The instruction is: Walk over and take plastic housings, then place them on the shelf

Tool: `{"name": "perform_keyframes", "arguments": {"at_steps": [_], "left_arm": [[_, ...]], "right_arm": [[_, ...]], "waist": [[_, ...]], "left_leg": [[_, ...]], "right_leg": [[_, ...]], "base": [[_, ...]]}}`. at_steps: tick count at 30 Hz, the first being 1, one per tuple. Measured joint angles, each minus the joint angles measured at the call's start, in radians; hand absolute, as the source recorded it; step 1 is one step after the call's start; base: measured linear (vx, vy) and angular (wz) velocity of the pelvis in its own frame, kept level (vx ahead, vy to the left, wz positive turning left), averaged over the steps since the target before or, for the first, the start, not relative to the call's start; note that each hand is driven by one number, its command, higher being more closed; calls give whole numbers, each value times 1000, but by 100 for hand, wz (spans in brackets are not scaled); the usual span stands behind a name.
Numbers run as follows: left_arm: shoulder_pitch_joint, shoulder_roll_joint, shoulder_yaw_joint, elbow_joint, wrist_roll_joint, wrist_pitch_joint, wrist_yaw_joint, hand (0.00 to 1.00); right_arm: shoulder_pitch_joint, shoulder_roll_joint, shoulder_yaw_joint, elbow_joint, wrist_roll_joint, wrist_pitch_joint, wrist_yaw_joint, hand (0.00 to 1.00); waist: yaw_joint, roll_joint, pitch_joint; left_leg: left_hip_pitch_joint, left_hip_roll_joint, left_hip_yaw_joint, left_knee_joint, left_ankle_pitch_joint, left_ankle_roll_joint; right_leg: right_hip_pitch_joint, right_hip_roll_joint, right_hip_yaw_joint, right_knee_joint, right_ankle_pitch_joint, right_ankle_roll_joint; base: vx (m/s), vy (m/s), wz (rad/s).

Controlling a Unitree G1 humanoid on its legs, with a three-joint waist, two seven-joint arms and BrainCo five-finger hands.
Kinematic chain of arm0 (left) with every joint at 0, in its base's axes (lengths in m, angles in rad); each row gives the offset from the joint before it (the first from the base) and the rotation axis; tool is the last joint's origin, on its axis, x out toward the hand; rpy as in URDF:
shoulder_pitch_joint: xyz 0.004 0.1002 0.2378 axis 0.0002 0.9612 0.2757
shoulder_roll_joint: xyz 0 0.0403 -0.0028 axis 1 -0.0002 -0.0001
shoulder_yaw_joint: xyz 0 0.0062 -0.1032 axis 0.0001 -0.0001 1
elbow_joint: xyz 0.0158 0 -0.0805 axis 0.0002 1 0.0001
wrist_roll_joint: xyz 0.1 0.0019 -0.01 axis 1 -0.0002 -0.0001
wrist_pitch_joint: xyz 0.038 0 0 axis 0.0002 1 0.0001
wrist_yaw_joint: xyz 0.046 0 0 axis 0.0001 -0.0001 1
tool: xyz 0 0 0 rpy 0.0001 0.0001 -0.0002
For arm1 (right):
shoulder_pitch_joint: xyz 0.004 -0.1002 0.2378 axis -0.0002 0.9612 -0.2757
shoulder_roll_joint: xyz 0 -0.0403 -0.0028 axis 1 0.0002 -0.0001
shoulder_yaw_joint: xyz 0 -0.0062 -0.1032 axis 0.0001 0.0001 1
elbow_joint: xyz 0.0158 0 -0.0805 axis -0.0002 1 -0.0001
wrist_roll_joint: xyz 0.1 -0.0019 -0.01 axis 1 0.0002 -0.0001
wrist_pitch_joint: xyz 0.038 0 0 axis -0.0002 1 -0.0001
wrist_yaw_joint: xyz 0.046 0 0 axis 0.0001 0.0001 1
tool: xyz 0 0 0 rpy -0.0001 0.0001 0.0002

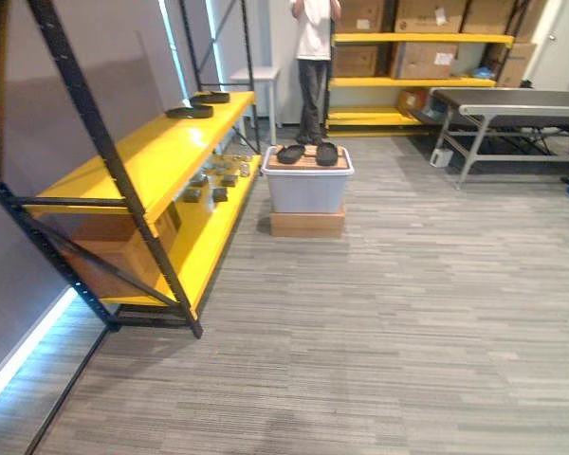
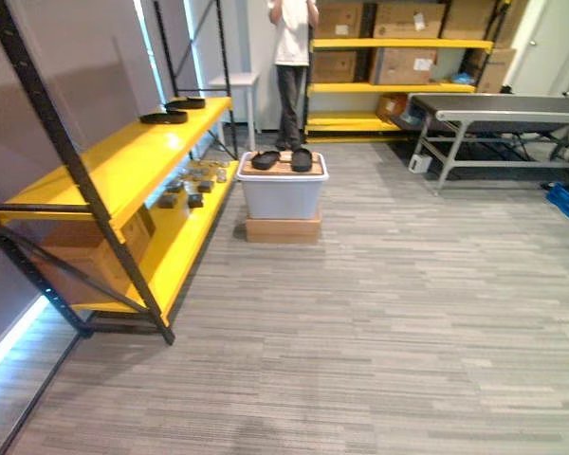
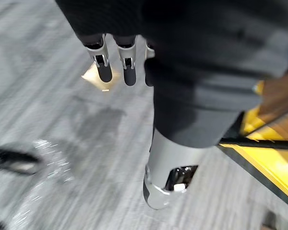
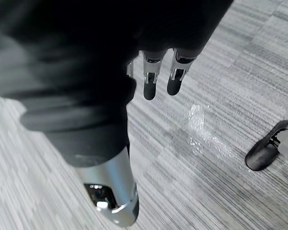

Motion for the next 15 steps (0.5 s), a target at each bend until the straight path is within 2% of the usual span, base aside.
{"name": "perform_keyframes", "arguments": {"at_steps": [6,11,15], "left_arm": [[-52,15,16,-17,0,-25,-3,0],[-39,9,16,-14,-2,-26,-7,0],[8,-40,49,-13,-40,-30,0,0]], "right_arm": [[11,-24,-15,-2,14,-4,6,0],[-7,-46,-15,-3,14,-4,26,0],[-21,-46,-44,0,31,-4,29,0]], "waist": [[-16,7,15],[-7,18,26],[-1,33,35]], "left_leg": [[33,2,15,12,-16,-23],[37,2,12,20,-20,-29],[50,3,7,28,-22,-30]], "right_leg": [[39,0,17,-9,-7,15],[47,-2,13,-7,-15,26],[61,-3,11,2,-24,37]], "base": [[67,-16,-13],[8,-12,2],[-32,-9,5]]}}
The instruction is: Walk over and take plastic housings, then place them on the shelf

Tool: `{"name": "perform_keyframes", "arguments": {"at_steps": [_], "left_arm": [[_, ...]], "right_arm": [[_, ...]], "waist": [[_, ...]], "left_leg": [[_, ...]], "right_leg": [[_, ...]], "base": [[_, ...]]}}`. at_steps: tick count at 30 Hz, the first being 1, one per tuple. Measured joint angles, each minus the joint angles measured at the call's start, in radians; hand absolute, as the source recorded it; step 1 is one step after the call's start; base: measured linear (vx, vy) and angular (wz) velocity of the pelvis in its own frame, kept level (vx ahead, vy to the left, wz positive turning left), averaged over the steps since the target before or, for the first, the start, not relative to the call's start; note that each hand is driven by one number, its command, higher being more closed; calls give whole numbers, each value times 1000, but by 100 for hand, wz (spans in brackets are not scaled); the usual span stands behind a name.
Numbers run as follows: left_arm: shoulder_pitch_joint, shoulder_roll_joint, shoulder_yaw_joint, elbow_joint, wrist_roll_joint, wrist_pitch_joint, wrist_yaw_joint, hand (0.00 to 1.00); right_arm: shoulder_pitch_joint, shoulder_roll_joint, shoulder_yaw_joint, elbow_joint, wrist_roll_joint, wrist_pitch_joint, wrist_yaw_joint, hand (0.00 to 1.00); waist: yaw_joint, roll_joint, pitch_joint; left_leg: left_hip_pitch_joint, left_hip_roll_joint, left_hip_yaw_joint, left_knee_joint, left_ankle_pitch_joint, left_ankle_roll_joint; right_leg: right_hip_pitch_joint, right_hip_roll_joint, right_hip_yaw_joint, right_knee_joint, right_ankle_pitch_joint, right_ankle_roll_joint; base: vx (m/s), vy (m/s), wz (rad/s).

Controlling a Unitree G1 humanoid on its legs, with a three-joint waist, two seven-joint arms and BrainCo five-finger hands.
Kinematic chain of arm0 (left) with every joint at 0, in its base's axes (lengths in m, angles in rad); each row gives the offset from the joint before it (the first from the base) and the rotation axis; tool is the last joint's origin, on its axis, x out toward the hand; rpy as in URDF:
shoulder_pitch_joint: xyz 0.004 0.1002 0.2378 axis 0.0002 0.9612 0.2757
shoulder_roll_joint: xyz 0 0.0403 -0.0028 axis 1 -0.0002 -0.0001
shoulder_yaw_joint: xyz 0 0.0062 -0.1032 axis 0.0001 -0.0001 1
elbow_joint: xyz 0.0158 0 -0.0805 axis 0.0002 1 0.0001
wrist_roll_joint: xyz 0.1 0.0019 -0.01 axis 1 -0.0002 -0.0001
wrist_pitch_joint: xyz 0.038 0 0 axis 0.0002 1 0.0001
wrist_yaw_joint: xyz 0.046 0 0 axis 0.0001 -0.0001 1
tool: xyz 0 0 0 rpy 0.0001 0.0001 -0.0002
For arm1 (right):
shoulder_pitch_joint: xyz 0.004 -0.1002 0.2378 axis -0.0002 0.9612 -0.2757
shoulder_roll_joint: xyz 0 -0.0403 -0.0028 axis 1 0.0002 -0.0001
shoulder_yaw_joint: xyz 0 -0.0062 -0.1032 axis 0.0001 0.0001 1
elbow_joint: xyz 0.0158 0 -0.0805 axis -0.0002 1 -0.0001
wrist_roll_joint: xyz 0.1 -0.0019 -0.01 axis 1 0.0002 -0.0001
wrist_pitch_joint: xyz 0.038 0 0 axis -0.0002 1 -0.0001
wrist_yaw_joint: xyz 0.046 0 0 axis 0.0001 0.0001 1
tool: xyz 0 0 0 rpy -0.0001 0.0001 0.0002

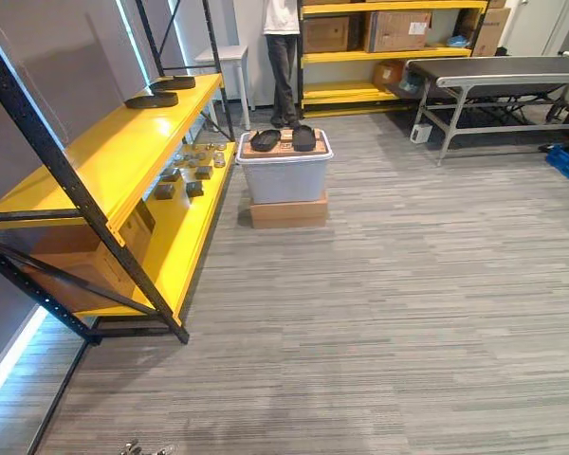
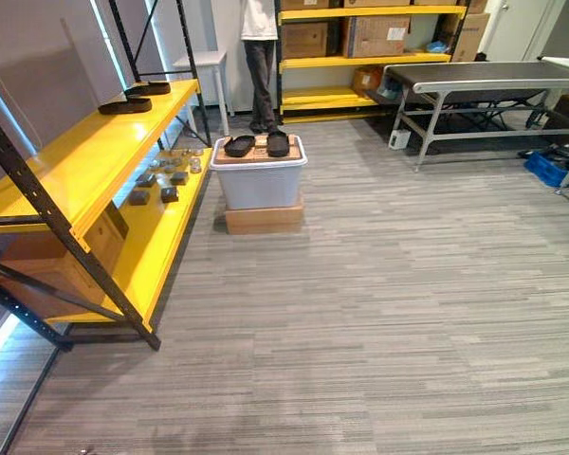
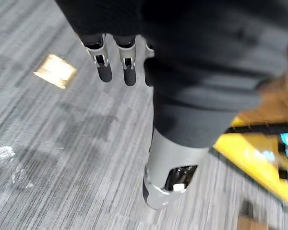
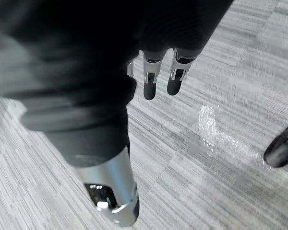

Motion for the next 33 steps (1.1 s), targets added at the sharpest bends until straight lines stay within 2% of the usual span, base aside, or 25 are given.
{"name": "perform_keyframes", "arguments": {"at_steps": [6,14,23,24,25,26,27,29,30,32,33], "left_arm": [[56,-60,2,4,-9,0,2,0],[90,-66,-16,4,-20,0,6,0],[77,-66,-56,3,-39,0,22,0],[68,-66,-58,2,-39,0,24,0],[52,-62,-85,-4,-38,-1,24,0],[46,-60,-100,-5,-38,-2,24,0],[35,-59,-121,-5,-38,-2,24,0],[26,-46,-142,-7,-38,-1,25,0],[25,-30,-171,-7,-38,0,27,0],[19,-14,-187,-4,-37,2,28,0],[-7,-6,-198,-3,-34,2,32,0]], "right_arm": [[-20,1,13,9,-6,0,-13,0],[-18,13,58,13,-22,0,-18,0],[-53,21,114,22,-22,0,-21,0],[-63,21,114,22,-22,0,-21,0],[-92,22,114,22,-22,0,-21,0],[-101,22,114,22,-22,0,-21,0],[-113,24,122,22,-22,0,-21,0],[-118,30,163,22,-23,0,-20,0],[-120,41,183,23,-23,1,-20,0],[-112,52,210,33,-23,1,-19,0],[-109,59,210,49,-22,1,-20,0]], "waist": [[1,2,1],[2,2,-1],[12,-9,2],[13,-5,5],[15,-6,30],[16,-7,41],[20,-5,59],[21,-12,69],[18,-17,90],[1,-17,100],[-11,-15,105]], "left_leg": [[2,3,-21,3,-9,5],[-15,1,-29,-8,-7,36],[-45,-6,-23,-39,-4,41],[-53,-6,-20,-37,-7,38],[-51,-8,-18,-26,-21,49],[-49,-8,-17,-14,-30,56],[-37,-7,-13,6,-52,60],[-17,-12,-15,22,-84,74],[21,-14,-19,23,-98,95],[54,-5,-30,23,-124,100],[61,7,-50,24,-141,99]], "right_leg": [[9,1,-33,8,-9,-5],[-5,2,-59,8,-13,-14],[-53,-2,-55,12,-15,-10],[-72,-4,-54,35,-25,-1],[-114,-11,-54,142,-76,26],[-139,-15,-55,213,-101,45],[-205,-23,-62,386,-138,77],[-333,-61,-130,656,-156,82],[-385,-91,-168,770,-188,76],[-449,-101,-201,759,-197,72],[-496,-96,-215,678,-191,63]], "base": [[-80,-12,16],[-84,-2,8],[26,3,-3],[42,22,-6],[33,26,-4],[47,68,-7],[42,76,-8],[66,76,-4],[159,64,5],[223,17,19],[311,-68,62]]}}
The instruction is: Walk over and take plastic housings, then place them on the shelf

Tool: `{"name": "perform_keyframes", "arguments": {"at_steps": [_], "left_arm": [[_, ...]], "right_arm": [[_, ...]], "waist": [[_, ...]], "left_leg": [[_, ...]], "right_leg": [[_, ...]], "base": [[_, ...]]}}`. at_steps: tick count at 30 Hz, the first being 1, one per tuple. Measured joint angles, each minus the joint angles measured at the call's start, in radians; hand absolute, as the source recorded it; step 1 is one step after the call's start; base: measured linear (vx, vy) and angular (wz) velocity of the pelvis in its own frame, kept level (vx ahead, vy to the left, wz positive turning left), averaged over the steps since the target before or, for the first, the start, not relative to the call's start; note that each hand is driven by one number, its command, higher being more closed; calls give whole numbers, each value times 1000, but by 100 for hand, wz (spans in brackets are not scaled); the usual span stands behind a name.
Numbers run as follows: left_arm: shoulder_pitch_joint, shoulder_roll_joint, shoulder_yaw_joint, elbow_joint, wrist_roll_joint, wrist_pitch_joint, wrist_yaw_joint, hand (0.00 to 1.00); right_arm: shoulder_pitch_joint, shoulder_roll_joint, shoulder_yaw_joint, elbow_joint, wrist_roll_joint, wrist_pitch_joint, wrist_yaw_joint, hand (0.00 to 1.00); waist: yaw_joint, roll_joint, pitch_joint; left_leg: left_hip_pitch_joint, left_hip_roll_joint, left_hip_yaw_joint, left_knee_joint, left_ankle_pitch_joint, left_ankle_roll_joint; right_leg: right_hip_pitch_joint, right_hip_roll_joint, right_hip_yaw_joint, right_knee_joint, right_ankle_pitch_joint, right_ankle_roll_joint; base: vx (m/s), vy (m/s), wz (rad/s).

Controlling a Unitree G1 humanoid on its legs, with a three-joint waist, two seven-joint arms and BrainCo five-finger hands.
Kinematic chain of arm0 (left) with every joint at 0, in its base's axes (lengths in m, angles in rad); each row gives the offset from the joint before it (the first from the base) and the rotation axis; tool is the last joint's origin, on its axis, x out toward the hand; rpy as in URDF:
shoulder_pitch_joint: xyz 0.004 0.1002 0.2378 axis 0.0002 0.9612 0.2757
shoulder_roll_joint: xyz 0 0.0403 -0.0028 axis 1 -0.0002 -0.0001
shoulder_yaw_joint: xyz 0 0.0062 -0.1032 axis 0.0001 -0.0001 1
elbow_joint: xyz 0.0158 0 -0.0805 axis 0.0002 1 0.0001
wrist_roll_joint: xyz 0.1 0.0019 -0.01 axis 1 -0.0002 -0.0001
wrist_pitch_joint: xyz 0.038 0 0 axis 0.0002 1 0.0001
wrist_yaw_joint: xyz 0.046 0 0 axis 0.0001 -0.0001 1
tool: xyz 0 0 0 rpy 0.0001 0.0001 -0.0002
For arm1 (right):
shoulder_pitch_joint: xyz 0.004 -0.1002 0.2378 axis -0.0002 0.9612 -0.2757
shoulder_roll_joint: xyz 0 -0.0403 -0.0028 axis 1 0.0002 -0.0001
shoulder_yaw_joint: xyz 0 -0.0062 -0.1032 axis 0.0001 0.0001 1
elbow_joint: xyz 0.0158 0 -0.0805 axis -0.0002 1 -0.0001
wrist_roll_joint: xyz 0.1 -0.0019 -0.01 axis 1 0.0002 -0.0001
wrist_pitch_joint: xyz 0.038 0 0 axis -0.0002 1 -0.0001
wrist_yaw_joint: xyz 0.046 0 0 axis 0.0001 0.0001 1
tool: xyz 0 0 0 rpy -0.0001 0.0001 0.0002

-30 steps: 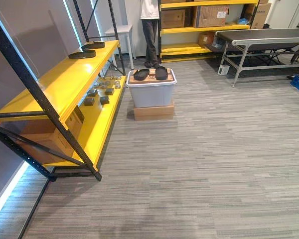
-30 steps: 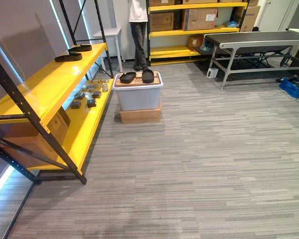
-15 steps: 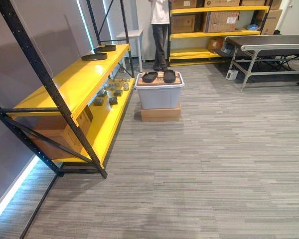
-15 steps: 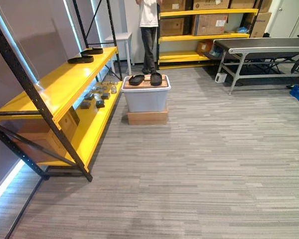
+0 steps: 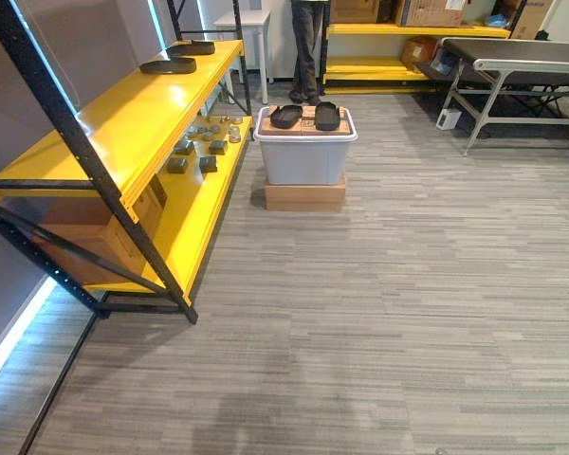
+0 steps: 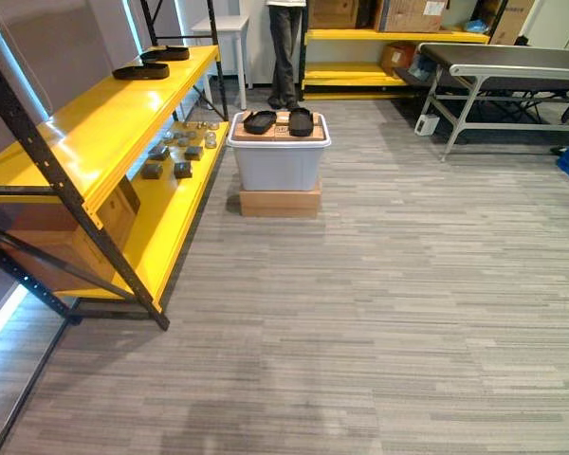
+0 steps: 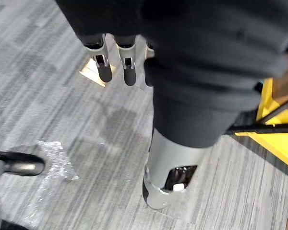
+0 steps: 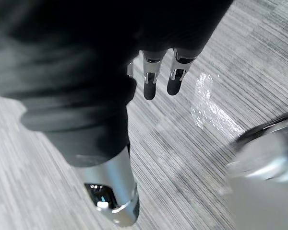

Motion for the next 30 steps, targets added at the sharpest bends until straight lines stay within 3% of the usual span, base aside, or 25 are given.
{"name": "perform_keyframes", "arguments": {"at_steps": [3,4,5,6,8,9,10,12,13,15,16,17,18,19,20,21,22,23,24,25,26,27,28,29,30], "left_arm": [[-105,9,-4,3,29,-3,10,0],[-130,0,-3,3,46,-5,10,0],[-126,-3,-3,4,52,-7,10,0],[-129,-9,8,5,71,-10,7,0],[-119,-29,62,4,77,-9,6,0],[-101,-49,116,-13,77,-9,6,0],[-87,-59,138,-29,77,-10,5,0],[-43,-81,186,-72,77,-9,-2,0],[-32,-86,187,-78,77,-8,-1,0],[18,-120,200,-108,75,-8,-8,0],[32,-125,200,-107,75,-7,-9,0],[69,-142,195,-106,75,2,-10,0],[87,-148,189,-103,75,4,-11,0],[120,-160,183,-94,75,6,-12,0],[136,-160,182,-87,76,7,-12,0],[162,-155,185,-64,75,10,-12,0],[160,-155,200,-44,74,12,-12,0],[151,-155,204,-37,74,12,-12,0],[136,-148,199,-34,74,12,-16,0],[122,-143,189,-33,74,16,-15,0],[117,-143,186,-33,74,18,-14,0],[112,-146,179,-39,73,19,-11,0],[82,-137,166,-38,72,19,-9,0],[61,-129,155,-36,72,19,-8,0],[25,-119,141,-37,72,16,-9,0]], "right_arm": [[29,32,-10,1,0,0,0,0],[67,41,-22,5,0,0,0,0],[78,42,-24,6,0,0,0,0],[79,52,-59,7,0,0,2,0],[82,68,-119,1,-1,-1,2,0],[92,78,-129,-11,-1,-1,3,0],[96,81,-129,-14,-1,-1,5,0],[124,109,-118,-68,-2,0,5,0],[127,115,-116,-85,-6,0,5,0],[117,115,-78,-139,-19,2,4,0],[106,116,-79,-146,-19,2,5,0],[88,113,-80,-159,-20,2,5,0],[85,107,-80,-160,-22,1,6,0],[82,99,-118,-157,-31,1,6,0],[84,98,-128,-154,-38,0,5,0],[94,100,-123,-137,-44,0,4,0],[90,106,-124,-113,-44,0,7,0],[90,113,-128,-107,-44,0,7,0],[86,128,-121,-76,-44,1,7,0],[90,142,-118,-70,-45,2,10,0],[94,148,-117,-69,-54,2,10,0],[106,150,-85,-69,-68,2,10,0],[115,151,-49,-66,-79,1,14,0],[116,150,-42,-60,-79,1,16,0],[117,149,-41,-49,-79,1,16,0]], "waist": [[-48,-1,49],[-59,1,51],[-69,7,46],[-73,5,44],[-63,5,44],[-63,6,45],[-61,7,46],[-23,4,51],[-11,3,51],[48,-1,51],[60,-4,52],[88,-21,50],[96,-26,46],[105,-27,32],[117,-35,21],[123,-58,-22],[117,-74,-37],[114,-73,-38],[94,-93,-23],[91,-102,-11],[89,-96,-6],[74,-89,-11],[57,-85,-11],[49,-84,-11],[32,-82,-11]], "left_leg": [[34,53,-89,-11,-42,-33],[70,86,-116,-33,-63,-60],[83,99,-121,-35,-66,-66],[75,118,-114,20,-58,-81],[11,136,-105,235,-12,-158],[-85,150,-118,502,62,-225],[-139,156,-129,646,106,-258],[-313,180,-109,1061,98,-268],[-355,185,-87,1100,87,-252],[-535,191,8,1066,14,-150],[-572,178,17,1007,0,-137],[-641,131,22,783,-6,-133],[-660,115,22,677,4,-129],[-664,88,19,426,52,-122],[-668,84,34,433,112,-108],[-669,45,25,477,136,-71],[-646,21,20,485,104,-37],[-621,16,19,480,92,-29],[-527,-9,-7,456,65,-4],[-448,-19,-18,435,47,24],[-394,-21,-27,417,41,35],[-283,-16,-41,365,30,58],[-179,-6,-64,296,20,74],[-140,3,-77,264,19,77],[-78,21,-103,209,16,79]], "right_leg": [[-45,26,16,-304,94,-47],[-56,35,28,-366,212,-50],[-54,48,26,-350,255,-67],[-69,65,28,-285,252,-125],[-24,93,29,-262,190,-165],[56,112,32,-308,166,-181],[107,127,36,-341,160,-185],[321,179,76,-480,146,-207],[368,183,90,-511,143,-211],[484,182,176,-594,113,-220],[506,171,195,-602,102,-212],[552,131,240,-610,59,-196],[572,113,251,-616,39,-187],[619,88,266,-635,1,-172],[640,69,281,-640,-21,-167],[634,41,302,-575,-45,-155],[551,29,302,-361,-61,-124],[501,29,296,-228,-42,-75],[376,15,278,117,106,148],[314,8,262,287,127,154],[282,2,239,355,108,125],[226,-12,168,386,55,53],[168,-15,102,314,8,8],[142,-11,75,243,-12,-13],[87,-6,45,58,-14,-24]], "base": [[374,-168,92],[600,-341,89],[740,-403,61],[835,-433,12],[741,-329,-13],[603,-206,-10],[731,-228,-16],[689,-183,-37],[632,-117,-59],[596,-36,-82],[693,71,-104],[572,105,-79],[699,166,-80],[490,146,-51],[677,198,-62],[754,214,-43],[789,227,-21],[959,288,16],[917,241,24],[892,196,18],[693,68,9],[695,8,22],[703,-28,37],[718,-116,68],[751,-203,82]]}}
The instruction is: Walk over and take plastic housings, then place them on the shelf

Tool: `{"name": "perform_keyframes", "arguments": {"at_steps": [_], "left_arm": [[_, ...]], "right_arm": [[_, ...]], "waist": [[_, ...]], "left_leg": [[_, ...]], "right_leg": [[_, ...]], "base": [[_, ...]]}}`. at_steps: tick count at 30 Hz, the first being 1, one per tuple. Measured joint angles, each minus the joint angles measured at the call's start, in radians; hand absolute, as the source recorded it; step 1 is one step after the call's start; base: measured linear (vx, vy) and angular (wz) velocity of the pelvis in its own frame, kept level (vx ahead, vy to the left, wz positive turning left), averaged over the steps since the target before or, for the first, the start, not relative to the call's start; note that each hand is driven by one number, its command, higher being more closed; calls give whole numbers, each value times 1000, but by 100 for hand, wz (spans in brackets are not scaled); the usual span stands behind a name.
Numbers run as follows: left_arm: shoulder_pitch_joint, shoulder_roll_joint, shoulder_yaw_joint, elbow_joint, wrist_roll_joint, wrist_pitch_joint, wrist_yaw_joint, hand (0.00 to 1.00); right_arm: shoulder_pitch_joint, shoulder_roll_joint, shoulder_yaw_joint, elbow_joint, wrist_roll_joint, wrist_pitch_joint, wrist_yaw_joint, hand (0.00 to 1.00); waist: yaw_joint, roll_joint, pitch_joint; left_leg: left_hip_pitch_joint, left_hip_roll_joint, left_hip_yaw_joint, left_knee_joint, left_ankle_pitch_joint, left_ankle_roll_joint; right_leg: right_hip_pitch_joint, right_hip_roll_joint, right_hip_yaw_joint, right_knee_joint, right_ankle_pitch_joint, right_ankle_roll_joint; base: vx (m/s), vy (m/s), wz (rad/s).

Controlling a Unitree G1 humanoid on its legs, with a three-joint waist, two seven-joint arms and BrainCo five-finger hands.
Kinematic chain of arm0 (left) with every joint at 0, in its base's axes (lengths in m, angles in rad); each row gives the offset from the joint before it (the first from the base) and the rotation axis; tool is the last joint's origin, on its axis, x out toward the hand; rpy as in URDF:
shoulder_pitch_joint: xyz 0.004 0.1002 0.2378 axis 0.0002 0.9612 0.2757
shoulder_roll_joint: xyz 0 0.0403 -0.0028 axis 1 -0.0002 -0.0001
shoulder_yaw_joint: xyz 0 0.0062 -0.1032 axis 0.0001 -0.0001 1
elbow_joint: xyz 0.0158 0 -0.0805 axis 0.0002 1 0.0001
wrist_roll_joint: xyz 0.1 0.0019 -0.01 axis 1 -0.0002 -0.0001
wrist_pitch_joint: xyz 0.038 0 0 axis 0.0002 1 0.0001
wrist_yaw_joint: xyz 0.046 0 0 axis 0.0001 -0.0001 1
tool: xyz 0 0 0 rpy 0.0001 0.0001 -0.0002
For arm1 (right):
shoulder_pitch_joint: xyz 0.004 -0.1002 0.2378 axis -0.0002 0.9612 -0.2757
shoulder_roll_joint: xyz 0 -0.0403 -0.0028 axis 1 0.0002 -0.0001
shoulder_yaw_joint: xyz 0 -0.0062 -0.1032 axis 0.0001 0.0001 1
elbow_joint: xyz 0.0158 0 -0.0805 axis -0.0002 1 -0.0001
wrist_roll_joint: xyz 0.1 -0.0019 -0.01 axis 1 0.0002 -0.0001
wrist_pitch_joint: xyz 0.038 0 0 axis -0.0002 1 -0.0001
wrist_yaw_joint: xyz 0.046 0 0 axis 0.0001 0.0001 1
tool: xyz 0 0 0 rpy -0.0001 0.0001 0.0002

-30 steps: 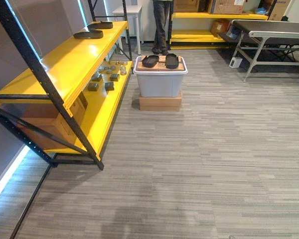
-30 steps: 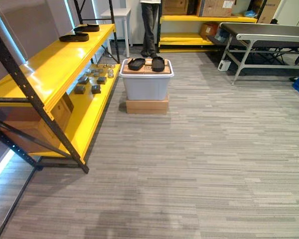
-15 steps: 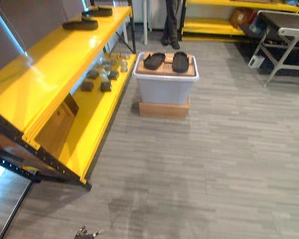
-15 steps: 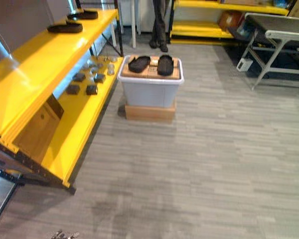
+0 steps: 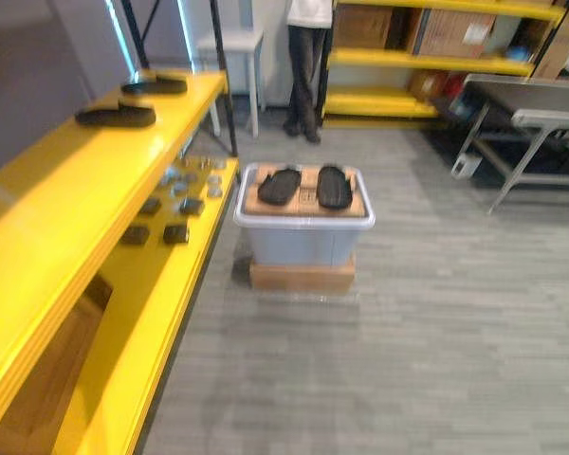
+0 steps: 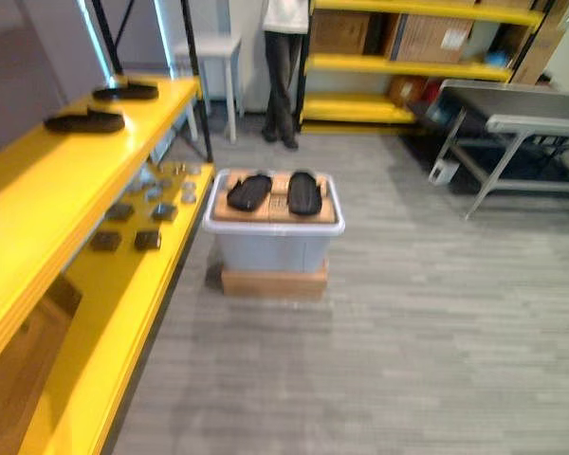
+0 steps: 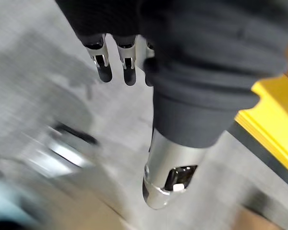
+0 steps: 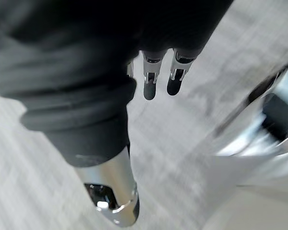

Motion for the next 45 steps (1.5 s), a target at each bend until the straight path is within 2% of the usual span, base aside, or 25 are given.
{"name": "perform_keyframes", "arguments": {"at_steps": [2,3,4,5,7,9,10,11,12,14,15,17,18,19,21,22,23,24,26,27,29,31,35,40,45], "left_arm": [[-55,0,3,-4,0,-14,2,0],[-71,-1,5,-5,0,-18,4,0],[-72,-5,5,-2,1,-18,5,0],[-73,-30,14,-1,1,-17,4,0],[-71,-48,42,-4,1,-17,4,0],[-45,-93,120,-25,-1,-18,3,0],[-33,-103,124,-32,-8,-19,2,0],[-1,-101,120,-29,-18,-16,1,0],[14,-98,119,-25,-18,-12,2,0],[65,-97,98,-22,-28,-7,1,0],[97,-100,93,-15,-45,-2,-1,0],[128,-100,90,15,-56,4,-3,0],[152,-100,79,22,-58,6,-4,0],[153,-82,78,32,-57,3,-7,0],[125,-74,81,44,-58,0,-16,0],[121,-67,81,43,-63,0,-21,0],[121,-61,80,43,-70,-1,-22,0],[109,-42,78,44,-78,1,-21,0],[82,-9,47,42,-79,1,-16,0],[72,0,36,31,-92,-1,-14,0],[52,3,31,8,-109,-10,1,0],[44,16,24,-14,-115,-22,5,0],[89,-20,18,0,-115,-20,27,0],[94,-51,-41,0,-110,-20,38,0],[92,-61,-114,-2,-94,-27,45,0]], "right_arm": [[7,-5,-1,10,0,0,-2,0],[18,-12,-5,14,-7,0,-4,0],[23,-13,-13,16,-10,0,-4,0],[10,-14,-28,7,-17,0,-2,0],[8,-12,-57,6,-17,1,-1,0],[22,-11,-58,-27,-15,3,0,0],[21,-8,-54,-38,-13,3,-1,0],[11,-14,-39,-40,-12,3,-2,0],[8,-12,-38,-37,-13,4,-2,0],[-9,-24,-17,-27,-13,6,-7,0],[-44,-40,-21,-11,-12,6,-8,0],[-85,-50,-67,9,-11,4,-8,0],[-83,-60,-95,14,-12,2,-9,0],[-66,-52,-87,21,-12,4,-10,0],[-51,-57,-78,23,-13,4,-9,0],[-48,-57,-76,26,-13,4,-9,0],[-48,-57,-66,26,-13,4,-9,0],[-48,-59,-28,26,-15,4,-9,0],[-38,-62,18,21,-24,4,-11,0],[-34,-63,47,10,-26,3,-13,0],[-28,-64,79,-4,-26,2,-15,0],[-21,-55,105,-36,-28,1,-26,0],[-14,-59,248,-284,-56,-19,-70,0],[24,-65,289,-556,-192,-48,-120,0],[-9,-58,366,-624,-294,-69,-179,0]], "waist": [[-16,-2,0],[-23,4,2],[-26,14,0],[-16,46,-1],[-21,52,-3],[-22,76,-14],[-17,86,-10],[-12,95,0],[-6,90,0],[33,78,-5],[46,77,0],[54,71,4],[58,82,-7],[60,57,-27],[42,58,-30],[40,59,-31],[39,58,-31],[35,56,-25],[44,50,-21],[41,56,-21],[35,57,-37],[41,15,-54],[39,57,-78],[40,54,-76],[41,54,-72]], "left_leg": [[85,17,-36,-81,-14,-10],[149,37,-53,-109,-43,-25],[170,51,-55,-106,-48,-34],[173,84,-42,-36,4,-124],[164,91,-43,45,65,-189],[38,116,-85,442,221,-349],[-13,126,-87,585,220,-366],[-132,160,-50,852,194,-364],[-174,168,-22,902,169,-354],[-294,166,74,884,65,-268],[-365,150,110,761,-3,-246],[-412,99,129,426,-17,-234],[-407,83,145,249,140,-163],[-385,46,160,234,106,-137],[-375,16,145,238,63,-107],[-345,7,138,227,45,-109],[-325,4,134,215,36,-105],[-280,1,115,189,25,-101],[-194,-4,91,126,26,-102],[-144,-3,67,87,27,-105],[-111,4,19,51,30,-111],[-97,-21,-1,33,22,-146],[-53,72,-8,-65,33,-197],[-22,73,-9,-83,34,-199],[-60,56,-13,-85,36,-199]], "right_leg": [[-60,-7,8,-339,85,-8],[-63,-10,8,-436,264,-11],[-48,4,5,-429,326,-70],[-55,33,2,-311,223,-120],[-24,38,-10,-275,164,-136],[142,90,-23,-376,104,-150],[192,114,-19,-414,98,-158],[317,160,-8,-500,91,-169],[363,168,5,-530,89,-172],[450,166,67,-602,82,-174],[493,150,106,-626,82,-164],[538,105,151,-648,54,-122],[573,96,169,-662,30,-100],[585,53,176,-658,27,-85],[559,36,175,-563,21,-68],[501,32,177,-400,6,-26],[456,27,175,-288,8,55],[362,22,182,-65,8,176],[278,4,161,53,-27,130],[243,-13,135,22,-43,94],[201,-17,152,-140,-47,78],[175,-43,193,-394,140,26],[213,45,177,-473,140,-11],[273,45,176,-547,153,-16],[290,22,160,-647,207,-2]], "base": [[798,-275,74],[697,-270,44],[1061,-396,14],[875,-316,-11],[773,-295,-3],[703,-231,6],[541,-72,-18],[526,-54,-25],[498,-29,-52],[487,6,-77],[606,117,-100],[546,177,-91],[493,180,-40],[511,173,-10],[521,175,36],[480,172,29],[442,138,27],[413,77,43],[443,14,53],[442,-101,66],[388,-179,80],[328,-218,62],[308,-228,-7],[111,-26,-5],[7,92,7]]}}
